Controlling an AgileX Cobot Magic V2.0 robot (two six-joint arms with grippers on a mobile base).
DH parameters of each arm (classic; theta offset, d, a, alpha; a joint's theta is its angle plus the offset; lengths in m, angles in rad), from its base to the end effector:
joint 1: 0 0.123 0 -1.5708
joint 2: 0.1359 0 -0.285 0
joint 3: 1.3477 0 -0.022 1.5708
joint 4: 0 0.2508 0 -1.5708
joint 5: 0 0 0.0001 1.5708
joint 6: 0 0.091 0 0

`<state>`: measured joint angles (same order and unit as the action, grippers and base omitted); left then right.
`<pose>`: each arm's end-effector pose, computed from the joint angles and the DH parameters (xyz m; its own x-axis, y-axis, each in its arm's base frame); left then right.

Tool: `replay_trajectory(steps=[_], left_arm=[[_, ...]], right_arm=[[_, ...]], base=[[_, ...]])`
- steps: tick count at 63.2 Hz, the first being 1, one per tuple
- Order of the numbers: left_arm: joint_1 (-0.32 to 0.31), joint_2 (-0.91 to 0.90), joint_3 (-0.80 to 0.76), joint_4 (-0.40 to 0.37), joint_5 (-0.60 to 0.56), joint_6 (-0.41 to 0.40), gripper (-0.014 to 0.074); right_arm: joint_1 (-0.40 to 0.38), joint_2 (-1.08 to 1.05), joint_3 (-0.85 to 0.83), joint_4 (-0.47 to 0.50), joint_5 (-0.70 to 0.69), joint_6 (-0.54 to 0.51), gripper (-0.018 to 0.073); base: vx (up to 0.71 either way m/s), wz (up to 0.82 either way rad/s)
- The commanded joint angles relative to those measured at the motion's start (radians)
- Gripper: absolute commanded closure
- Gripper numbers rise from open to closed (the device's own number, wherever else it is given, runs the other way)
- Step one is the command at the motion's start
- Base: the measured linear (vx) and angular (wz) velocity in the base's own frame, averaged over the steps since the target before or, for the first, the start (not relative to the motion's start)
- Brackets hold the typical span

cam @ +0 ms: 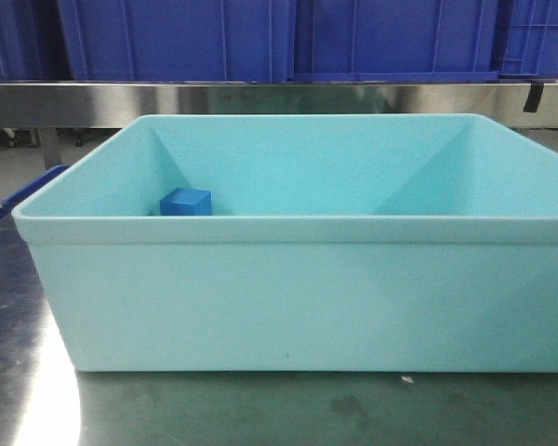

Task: Pick red cube and place on left shelf
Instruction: 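Move the right gripper over the turquoise bin toward the red cube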

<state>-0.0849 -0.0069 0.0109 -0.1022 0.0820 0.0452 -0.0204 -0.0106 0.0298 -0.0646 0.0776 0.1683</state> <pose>0.0562 -0.0056 0.2025 -0.0037 -0.0565 -0.9984 0.0931 0.9940 -0.0566 0.0569 -0.0016 0.1966 -0.0068 0.1039 -0.9946 0.0262 0.9943 0.1037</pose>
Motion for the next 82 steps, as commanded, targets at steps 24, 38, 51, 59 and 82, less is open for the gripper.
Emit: replay_trajectory(steps=[24,38,51,59,82], left_arm=[[-0.006,-0.012,0.024,-0.004,-0.088,-0.005,0.0495],[-0.006,-0.012,0.024,-0.004,-0.088,-0.005,0.0495],[-0.006,-0.012,0.024,-0.004,-0.088,-0.005,0.0495],[-0.006,-0.012,0.024,-0.004,-0.088,-0.005,0.0496],[-0.006,-0.012,0.024,-0.004,-0.088,-0.005,0.0495]], right_arm=[[0.001,-0.016,-0.025,0.002,-0.088,-0.006,0.0506],[0.001,-0.016,-0.025,0.002,-0.088,-0.006,0.0506],[0.001,-0.016,-0.025,0.003,-0.123,-0.006,0.0506],[0.0,-0.016,-0.031,0.003,-0.239,-0.006,0.0506],[0.01,0.13,-0.452,-0.147,0.092,-0.006,0.0506]], base=[[0.0,0.0],[0.0,0.0],[0.0,0.0],[0.0,0.0],[0.0,0.0]])
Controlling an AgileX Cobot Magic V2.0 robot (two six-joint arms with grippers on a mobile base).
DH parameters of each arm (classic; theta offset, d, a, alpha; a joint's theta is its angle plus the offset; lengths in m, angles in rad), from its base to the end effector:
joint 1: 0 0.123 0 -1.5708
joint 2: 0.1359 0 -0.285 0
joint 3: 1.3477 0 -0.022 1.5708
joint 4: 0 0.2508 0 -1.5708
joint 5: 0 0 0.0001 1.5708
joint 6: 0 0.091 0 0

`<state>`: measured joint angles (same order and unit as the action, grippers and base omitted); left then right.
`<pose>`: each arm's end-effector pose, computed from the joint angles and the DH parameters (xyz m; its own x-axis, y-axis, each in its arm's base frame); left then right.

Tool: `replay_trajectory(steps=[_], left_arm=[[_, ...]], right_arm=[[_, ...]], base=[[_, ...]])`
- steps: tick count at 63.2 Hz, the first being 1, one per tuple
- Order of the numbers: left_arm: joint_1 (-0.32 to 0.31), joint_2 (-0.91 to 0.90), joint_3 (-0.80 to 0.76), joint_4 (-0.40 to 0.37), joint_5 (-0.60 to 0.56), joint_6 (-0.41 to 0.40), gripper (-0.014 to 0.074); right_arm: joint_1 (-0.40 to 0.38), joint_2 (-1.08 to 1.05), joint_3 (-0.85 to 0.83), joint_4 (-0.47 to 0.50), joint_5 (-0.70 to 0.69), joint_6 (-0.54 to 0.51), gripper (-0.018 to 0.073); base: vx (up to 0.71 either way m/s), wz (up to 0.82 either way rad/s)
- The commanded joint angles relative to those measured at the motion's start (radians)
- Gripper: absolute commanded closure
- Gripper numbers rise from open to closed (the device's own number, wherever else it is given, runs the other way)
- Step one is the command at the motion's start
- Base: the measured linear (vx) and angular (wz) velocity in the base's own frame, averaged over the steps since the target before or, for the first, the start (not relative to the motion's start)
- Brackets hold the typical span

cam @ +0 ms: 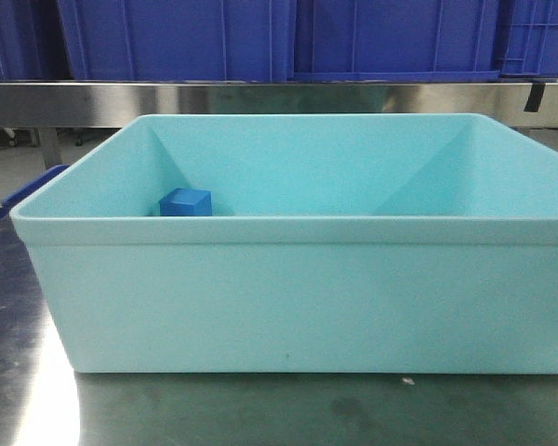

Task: Pick red cube and place on left shelf
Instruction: 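Move the right gripper over the turquoise bin toward the red cube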

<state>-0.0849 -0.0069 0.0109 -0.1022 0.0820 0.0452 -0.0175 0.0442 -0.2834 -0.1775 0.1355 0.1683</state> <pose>0.0562 -0.0056 0.2025 -0.0037 -0.0565 -0.9984 0.0931 0.9940 -0.0566 0.0394 -0.0029 0.2927 0.1915 -0.0110 -0.9814 0.0424 0.9991 -0.0029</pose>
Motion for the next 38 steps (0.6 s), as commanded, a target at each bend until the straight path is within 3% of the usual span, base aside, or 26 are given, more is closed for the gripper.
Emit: replay_trajectory(steps=[1,10,24,38], left_arm=[[-0.006,-0.012,0.024,-0.004,-0.088,-0.005,0.0495],[-0.006,-0.012,0.024,-0.004,-0.088,-0.005,0.0495],[-0.006,-0.012,0.024,-0.004,-0.088,-0.005,0.0495],[-0.006,-0.012,0.024,-0.004,-0.088,-0.005,0.0495]], right_arm=[[0.011,0.096,-0.168,-0.034,0.052,-0.006,0.0506],[0.106,0.235,-0.354,-0.019,0.157,-0.006,0.0506],[0.344,0.54,-0.647,0.106,0.423,-0.006,0.0506],[0.61,0.881,-0.857,0.146,0.506,-0.005,0.0506]], base=[[0.0,0.0],[0.0,0.0],[0.0,0.0],[0.0,0.0]])
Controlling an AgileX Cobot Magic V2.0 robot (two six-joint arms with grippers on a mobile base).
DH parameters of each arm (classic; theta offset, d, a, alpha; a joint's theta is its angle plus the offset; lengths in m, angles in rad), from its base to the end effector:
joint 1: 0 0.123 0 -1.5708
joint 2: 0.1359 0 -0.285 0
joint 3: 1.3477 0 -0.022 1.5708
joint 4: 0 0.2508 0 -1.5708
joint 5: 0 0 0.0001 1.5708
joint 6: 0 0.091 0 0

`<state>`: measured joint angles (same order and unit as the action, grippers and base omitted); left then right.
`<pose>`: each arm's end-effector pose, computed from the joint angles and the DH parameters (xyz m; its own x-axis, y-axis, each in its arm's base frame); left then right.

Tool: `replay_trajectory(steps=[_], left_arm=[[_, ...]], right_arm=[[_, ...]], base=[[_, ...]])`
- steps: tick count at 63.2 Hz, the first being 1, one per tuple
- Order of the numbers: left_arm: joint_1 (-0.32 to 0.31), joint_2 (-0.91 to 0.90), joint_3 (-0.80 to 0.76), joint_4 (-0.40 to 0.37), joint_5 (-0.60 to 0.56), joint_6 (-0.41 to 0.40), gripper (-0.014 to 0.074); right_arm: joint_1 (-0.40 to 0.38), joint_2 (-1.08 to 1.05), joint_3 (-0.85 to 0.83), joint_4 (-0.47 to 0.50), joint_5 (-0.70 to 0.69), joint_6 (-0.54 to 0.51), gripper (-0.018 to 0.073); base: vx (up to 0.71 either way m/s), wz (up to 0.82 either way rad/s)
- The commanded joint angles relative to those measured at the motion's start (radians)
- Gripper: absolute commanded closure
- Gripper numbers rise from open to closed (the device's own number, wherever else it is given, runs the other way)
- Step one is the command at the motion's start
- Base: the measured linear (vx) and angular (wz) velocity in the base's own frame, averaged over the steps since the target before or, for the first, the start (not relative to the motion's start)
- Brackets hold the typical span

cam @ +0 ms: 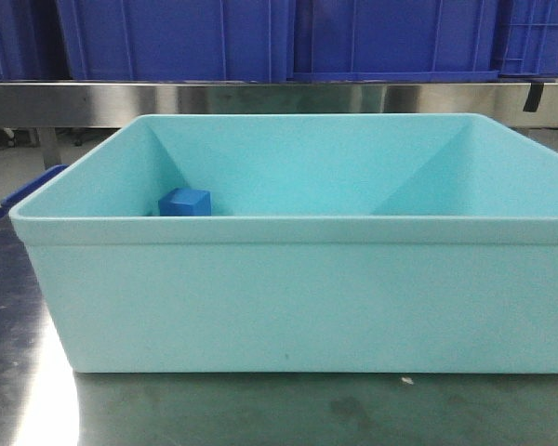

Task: Pick red cube and place on left shelf
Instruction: 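Move the right gripper over the turquoise bin toward the red cube, then lower the open right gripper into the bin around the red cube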

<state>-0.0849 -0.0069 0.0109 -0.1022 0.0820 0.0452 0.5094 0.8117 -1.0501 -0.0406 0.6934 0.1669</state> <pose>0.0562 -0.0056 0.2025 -0.0037 -0.0565 -0.9984 0.0931 0.9940 -0.0566 0.1313 0.0707 0.4227 -0.3738 -0.0539 -0.9260 -0.4197 0.9001 0.1170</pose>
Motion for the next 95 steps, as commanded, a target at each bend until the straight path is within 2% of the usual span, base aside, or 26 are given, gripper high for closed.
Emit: replay_trajectory(steps=[1,10,18,28,33,39,49,59,77,95], left_arm=[[-0.006,-0.012,0.024,-0.004,-0.088,-0.005,0.0495],[-0.006,-0.012,0.024,-0.004,-0.088,-0.005,0.0495],[-0.006,-0.012,0.024,-0.004,-0.088,-0.005,0.0495],[-0.006,-0.012,0.024,-0.004,-0.088,-0.005,0.0495],[-0.006,-0.012,0.024,-0.004,-0.088,-0.005,0.0495],[-0.006,-0.012,0.024,-0.004,-0.088,-0.005,0.0495],[-0.006,-0.012,0.024,-0.004,-0.088,-0.005,0.0495],[-0.006,-0.012,0.024,-0.004,-0.088,-0.005,0.0495],[-0.006,-0.012,0.024,-0.004,-0.088,-0.005,0.0495],[-0.006,-0.012,0.024,-0.004,-0.088,-0.005,0.0495]], right_arm=[[0.097,0.147,-0.111,0.009,-0.052,-0.004,0.0505],[0.19,0.377,-0.228,0.007,-0.012,0.055,0.0505],[0.198,0.574,-0.35,0.006,0.097,0.142,0.0505],[0.198,0.762,-0.492,-0.003,0.26,0.195,0.0476],[0.198,0.821,-0.54,-0.008,0.322,0.203,0.0407],[0.198,0.848,-0.559,-0.023,0.358,0.224,0.0281],[0.198,0.852,-0.558,-0.129,0.386,0.321,0.0085],[0.198,0.865,-0.547,-0.197,0.426,0.402,-0.0026],[0.198,0.933,-0.468,-0.095,0.374,0.433,-0.0043],[0.159,0.975,-0.401,-0.1,0.299,0.434,-0.0043]], base=[[0.0,0.0],[0.0,0.0],[0.0,0.0],[0.0,0.0],[0.0,0.0],[0.0,0.0],[0.0,0.0],[0.0,0.0],[0.0,0.0],[0.0,0.0]])
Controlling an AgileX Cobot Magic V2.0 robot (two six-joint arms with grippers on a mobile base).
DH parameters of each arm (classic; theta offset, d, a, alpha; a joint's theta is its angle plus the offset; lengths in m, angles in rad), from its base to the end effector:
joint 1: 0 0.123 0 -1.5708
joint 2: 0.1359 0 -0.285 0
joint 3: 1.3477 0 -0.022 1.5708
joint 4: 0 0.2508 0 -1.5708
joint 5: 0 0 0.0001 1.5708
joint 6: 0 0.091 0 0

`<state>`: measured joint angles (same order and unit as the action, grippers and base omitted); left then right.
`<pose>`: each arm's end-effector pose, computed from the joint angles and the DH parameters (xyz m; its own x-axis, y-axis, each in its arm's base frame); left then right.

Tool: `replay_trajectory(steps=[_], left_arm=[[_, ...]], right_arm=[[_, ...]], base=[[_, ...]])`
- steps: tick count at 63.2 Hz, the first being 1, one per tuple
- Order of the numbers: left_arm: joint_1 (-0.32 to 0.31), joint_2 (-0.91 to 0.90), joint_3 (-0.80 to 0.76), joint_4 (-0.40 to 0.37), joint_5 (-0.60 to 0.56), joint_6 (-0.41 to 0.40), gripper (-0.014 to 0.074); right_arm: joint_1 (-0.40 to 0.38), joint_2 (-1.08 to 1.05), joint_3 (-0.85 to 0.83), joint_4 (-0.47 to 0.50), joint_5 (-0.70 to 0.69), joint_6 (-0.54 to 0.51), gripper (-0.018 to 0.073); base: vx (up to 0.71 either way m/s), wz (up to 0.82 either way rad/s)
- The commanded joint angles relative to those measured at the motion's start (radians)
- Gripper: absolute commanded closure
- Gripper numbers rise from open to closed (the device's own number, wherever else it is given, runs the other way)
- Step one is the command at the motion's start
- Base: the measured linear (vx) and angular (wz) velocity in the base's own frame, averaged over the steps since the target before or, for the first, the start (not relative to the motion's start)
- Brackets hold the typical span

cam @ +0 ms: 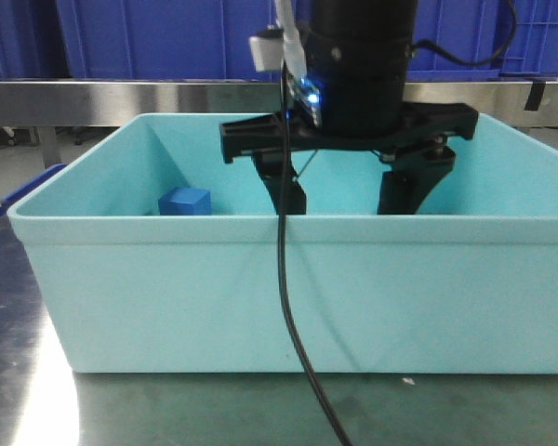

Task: Pick red cube and place on left shelf
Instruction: 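Lower the open right gripper into the bin around the red cube, then close the right gripper on the red cube and lift it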

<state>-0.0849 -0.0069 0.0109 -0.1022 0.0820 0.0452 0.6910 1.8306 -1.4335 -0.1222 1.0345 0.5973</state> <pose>0.0562 -0.0056 0.2025 -0.0037 -0.0565 -0.9984 0.0931 0.9940 -0.0566 0.2958 0.2322 0.2423 -0.9592 -0.1357 -0.2479 -0.1472 0.9887 0.0282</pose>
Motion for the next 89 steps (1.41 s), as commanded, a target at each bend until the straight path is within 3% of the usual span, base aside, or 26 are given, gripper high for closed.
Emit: replay_trajectory(steps=[1,17,38,45,55,62,89], left_arm=[[-0.006,-0.012,0.024,-0.004,-0.088,-0.005,0.0495],[-0.006,-0.012,0.024,-0.004,-0.088,-0.005,0.0495],[-0.006,-0.012,0.024,-0.004,-0.088,-0.005,0.0495],[-0.006,-0.012,0.024,-0.004,-0.088,-0.005,0.0495],[-0.006,-0.012,0.024,-0.004,-0.088,-0.005,0.0495],[-0.006,-0.012,0.024,-0.004,-0.088,-0.005,0.0495],[-0.006,-0.012,0.024,-0.004,-0.088,-0.005,0.0495]], right_arm=[[-0.026,-0.04,-0.017,-0.018,-0.045,0.003,-0.0043],[-0.04,-0.035,-0.017,-0.017,-0.118,0.003,-0.0041],[-0.04,0.007,-0.017,-0.018,-0.106,-0.012,-0.0039],[-0.04,0.011,-0.017,-0.018,-0.102,-0.016,0.0029],[-0.04,0.012,-0.017,-0.018,-0.095,-0.016,0.0293],[-0.04,0.008,-0.017,-0.018,-0.088,-0.016,0.0408],[-0.04,-0.247,-0.017,-0.122,-0.096,-0.026,0.0422]], base=[[0.0,0.0],[0.0,0.0],[0.0,0.0],[0.0,0.0],[0.0,0.0],[0.0,0.0],[0.0,0.0]])
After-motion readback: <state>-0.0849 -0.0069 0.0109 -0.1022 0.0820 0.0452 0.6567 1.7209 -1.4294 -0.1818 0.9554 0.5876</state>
